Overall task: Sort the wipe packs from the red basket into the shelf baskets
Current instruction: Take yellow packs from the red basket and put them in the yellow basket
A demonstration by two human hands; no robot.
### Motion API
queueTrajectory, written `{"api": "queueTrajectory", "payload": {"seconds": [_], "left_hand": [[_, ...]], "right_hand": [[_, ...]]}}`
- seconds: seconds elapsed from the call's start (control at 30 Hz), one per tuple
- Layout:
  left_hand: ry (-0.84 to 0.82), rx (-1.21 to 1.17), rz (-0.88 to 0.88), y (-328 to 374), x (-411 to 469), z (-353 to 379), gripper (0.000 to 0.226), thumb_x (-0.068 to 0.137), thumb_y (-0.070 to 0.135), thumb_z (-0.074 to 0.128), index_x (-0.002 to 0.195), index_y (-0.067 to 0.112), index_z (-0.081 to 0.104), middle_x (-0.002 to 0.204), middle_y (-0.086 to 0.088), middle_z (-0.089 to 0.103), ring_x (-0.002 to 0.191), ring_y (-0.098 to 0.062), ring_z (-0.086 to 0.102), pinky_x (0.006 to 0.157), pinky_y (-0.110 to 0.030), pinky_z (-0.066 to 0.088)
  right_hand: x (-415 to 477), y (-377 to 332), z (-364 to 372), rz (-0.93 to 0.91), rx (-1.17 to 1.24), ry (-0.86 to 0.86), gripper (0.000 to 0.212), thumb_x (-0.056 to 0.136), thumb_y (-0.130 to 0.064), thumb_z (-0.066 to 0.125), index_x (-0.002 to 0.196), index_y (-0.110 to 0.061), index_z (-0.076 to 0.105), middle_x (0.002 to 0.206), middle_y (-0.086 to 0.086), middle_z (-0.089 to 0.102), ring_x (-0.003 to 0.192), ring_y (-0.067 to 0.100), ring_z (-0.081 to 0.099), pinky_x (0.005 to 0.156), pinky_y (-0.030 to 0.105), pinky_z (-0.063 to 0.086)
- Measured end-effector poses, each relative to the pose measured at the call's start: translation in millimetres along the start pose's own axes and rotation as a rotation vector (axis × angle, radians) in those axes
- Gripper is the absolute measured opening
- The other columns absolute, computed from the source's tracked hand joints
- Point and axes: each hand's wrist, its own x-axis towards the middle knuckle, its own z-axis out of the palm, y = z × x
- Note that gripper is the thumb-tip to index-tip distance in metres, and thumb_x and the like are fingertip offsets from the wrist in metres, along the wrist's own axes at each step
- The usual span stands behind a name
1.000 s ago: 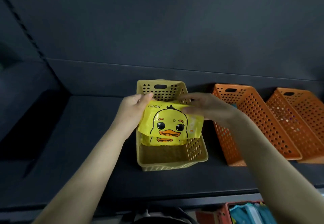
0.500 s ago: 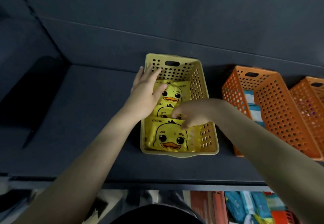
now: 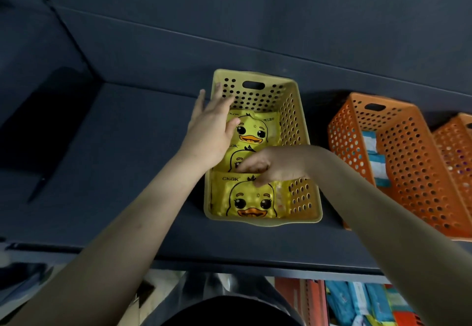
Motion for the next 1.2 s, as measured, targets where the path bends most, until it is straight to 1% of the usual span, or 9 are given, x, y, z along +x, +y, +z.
{"api": "queueTrajectory", "payload": {"seconds": [0.07,0.13,0.23,0.37,0.53,0.77,0.87,1.0,1.2], "left_hand": [[0.002,0.014,0.000,0.6,0.0,0.6,0.053,0.100,0.032,0.048,0.150,0.022,0.033,0.164,0.005,0.007,0.150,-0.025,-0.006,0.118,-0.048,0.015],[-0.005,0.016,-0.003,0.2,-0.2,0.2,0.053,0.100,0.032,0.047,0.150,0.023,0.032,0.164,0.006,0.007,0.150,-0.025,-0.006,0.118,-0.049,0.014],[-0.012,0.008,-0.001,1.2,-0.6,-0.7,0.053,0.100,0.032,0.047,0.150,0.023,0.033,0.164,0.005,0.007,0.150,-0.025,-0.006,0.118,-0.048,0.012],[-0.018,-0.012,-0.005,0.9,-1.0,-0.9,0.052,0.100,0.032,0.047,0.149,0.022,0.034,0.164,0.005,0.008,0.150,-0.025,-0.005,0.118,-0.049,0.013],[-0.020,0.002,-0.003,1.6,-0.4,-1.1,0.051,0.100,0.032,0.047,0.149,0.021,0.035,0.164,0.005,0.008,0.150,-0.026,-0.004,0.119,-0.048,0.013],[-0.014,-0.027,0.001,1.3,-0.5,-0.5,0.049,0.100,0.030,0.048,0.147,0.021,0.037,0.164,0.005,0.009,0.150,-0.026,-0.003,0.118,-0.049,0.014],[-0.005,-0.042,0.009,-0.6,0.0,1.1,0.047,0.100,0.030,0.048,0.146,0.021,0.039,0.163,0.004,0.011,0.150,-0.026,-0.001,0.118,-0.049,0.015],[-0.029,-0.045,0.010,1.1,-0.1,-3.1,0.049,0.100,0.034,0.048,0.145,0.020,0.040,0.162,0.003,0.017,0.150,-0.027,0.007,0.118,-0.048,0.016],[-0.130,0.230,0.057,26.7,-3.7,-32.7,0.056,0.094,0.047,0.053,0.144,0.023,0.044,0.156,-0.003,0.034,0.147,-0.033,0.016,0.120,-0.051,0.013]], "right_hand": [[5.9,-1.6,4.5,0.020,-0.129,0.043,0.054,0.094,-0.016,0.062,0.144,-0.026,0.044,0.148,-0.001,0.047,0.134,0.018,0.046,0.114,0.044,0.034],[10.2,-2.7,11.5,0.013,-0.219,0.087,0.053,0.095,-0.017,0.060,0.145,-0.025,0.044,0.146,0.002,0.049,0.121,0.025,0.057,0.102,0.045,0.047],[5.8,2.9,14.7,-0.016,-0.152,0.167,0.052,0.091,-0.018,0.067,0.139,-0.027,0.050,0.137,0.002,0.055,0.112,0.023,0.061,0.091,0.041,0.055],[-1.9,10.2,20.9,-0.067,-0.075,0.344,0.037,0.082,-0.022,0.076,0.118,-0.025,0.066,0.115,-0.006,0.065,0.104,0.009,0.061,0.089,0.030,0.052],[5.4,4.8,32.5,-0.034,-0.212,0.352,0.043,0.085,-0.024,0.073,0.126,-0.020,0.062,0.129,0.002,0.058,0.119,0.018,0.054,0.102,0.037,0.044],[-5.8,8.9,36.3,-0.014,-0.077,0.427,0.044,0.078,-0.026,0.080,0.118,-0.029,0.063,0.107,-0.010,0.056,0.099,0.011,0.057,0.078,0.023,0.044],[3.9,6.7,43.3,0.023,-0.087,0.423,0.052,0.078,-0.022,0.079,0.126,-0.024,0.058,0.108,-0.011,0.052,0.104,0.008,0.052,0.081,0.023,0.039],[-4.5,6.5,34.7,0.041,-0.038,0.430,0.057,0.078,-0.022,0.080,0.130,-0.025,0.057,0.120,-0.002,0.059,0.111,0.014,0.057,0.084,0.024,0.046],[-87.1,0.4,18.3,-0.013,-0.034,0.691,0.056,0.079,-0.031,0.078,0.130,-0.032,0.055,0.133,-0.007,0.058,0.118,0.010,0.055,0.096,0.030,0.045]]}}
